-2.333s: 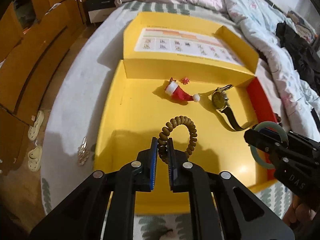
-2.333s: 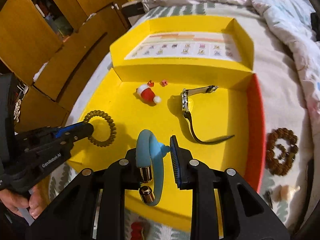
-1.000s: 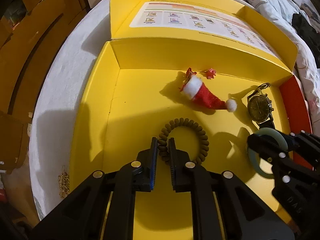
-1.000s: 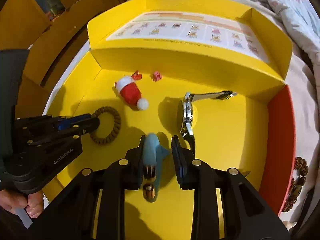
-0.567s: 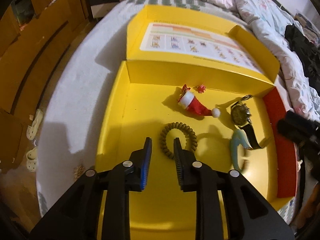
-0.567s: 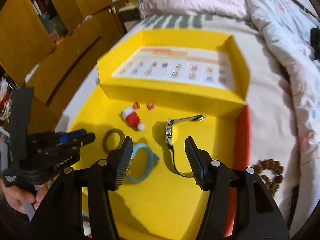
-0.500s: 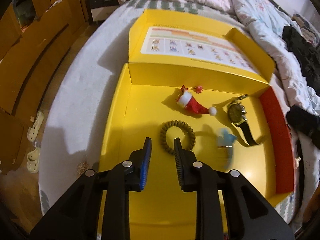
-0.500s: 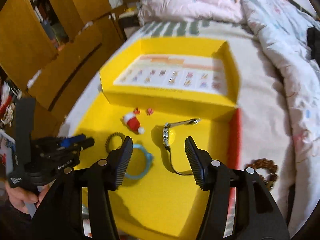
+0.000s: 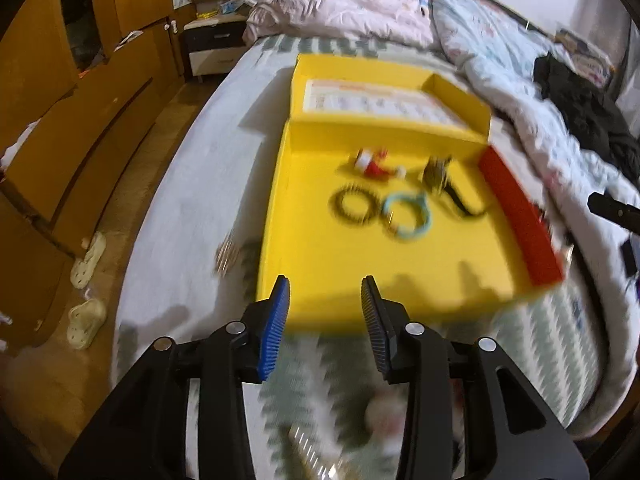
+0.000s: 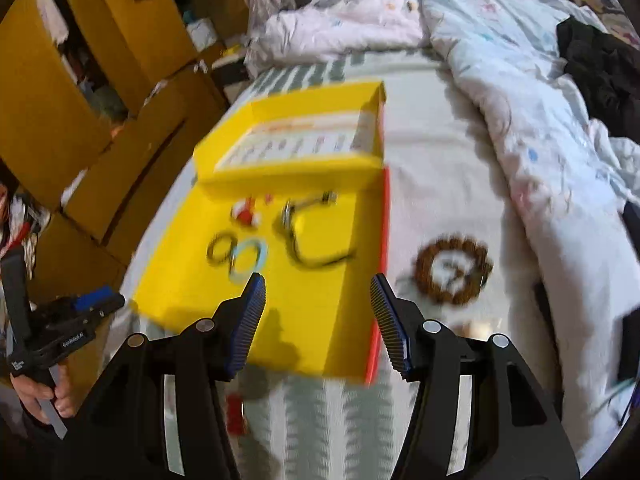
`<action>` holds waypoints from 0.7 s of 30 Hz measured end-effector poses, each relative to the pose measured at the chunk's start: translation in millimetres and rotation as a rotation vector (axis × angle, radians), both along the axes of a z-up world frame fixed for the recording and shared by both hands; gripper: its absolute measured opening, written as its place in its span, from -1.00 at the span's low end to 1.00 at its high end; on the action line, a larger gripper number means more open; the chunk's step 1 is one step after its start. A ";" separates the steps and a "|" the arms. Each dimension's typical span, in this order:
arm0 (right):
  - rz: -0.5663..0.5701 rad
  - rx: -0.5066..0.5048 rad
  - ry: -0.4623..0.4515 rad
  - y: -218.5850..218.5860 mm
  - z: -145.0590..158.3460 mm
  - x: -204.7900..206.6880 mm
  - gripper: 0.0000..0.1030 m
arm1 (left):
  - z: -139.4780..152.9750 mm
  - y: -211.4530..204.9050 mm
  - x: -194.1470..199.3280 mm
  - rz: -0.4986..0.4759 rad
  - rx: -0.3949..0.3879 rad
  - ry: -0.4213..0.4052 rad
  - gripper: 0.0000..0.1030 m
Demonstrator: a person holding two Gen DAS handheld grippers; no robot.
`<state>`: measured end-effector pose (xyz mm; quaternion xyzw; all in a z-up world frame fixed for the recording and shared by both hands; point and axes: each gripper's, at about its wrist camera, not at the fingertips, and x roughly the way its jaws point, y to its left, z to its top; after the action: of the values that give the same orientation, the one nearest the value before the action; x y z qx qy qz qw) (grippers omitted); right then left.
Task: Organize jewelry
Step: 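Move left tool to the pearl hair clip while right tool approaches the red bead hairpin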
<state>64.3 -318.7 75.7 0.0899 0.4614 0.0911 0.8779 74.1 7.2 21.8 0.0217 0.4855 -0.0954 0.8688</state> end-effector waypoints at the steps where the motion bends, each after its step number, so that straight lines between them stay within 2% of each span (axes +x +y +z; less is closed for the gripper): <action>1: 0.013 -0.009 0.016 5.8 -6.8 -9.1 0.12 | -6.2 1.9 -8.0 0.007 0.025 0.017 -0.09; 3: 0.040 -0.034 0.057 22.0 -23.9 -26.2 0.12 | -17.4 7.4 -22.3 0.016 0.052 0.038 -0.09; 9: 0.118 -0.061 0.131 66.9 -60.1 -65.9 0.12 | -35.9 26.0 -61.1 0.040 0.011 0.067 -0.09; 21: 0.145 -0.056 0.165 98.9 -83.8 -91.7 0.12 | -58.7 15.0 -107.0 0.015 0.042 0.060 0.01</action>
<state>-27.3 -219.9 -8.1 0.0388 0.5396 0.1339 0.8303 -32.8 22.2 -36.9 0.0334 0.5136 -0.0792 0.8537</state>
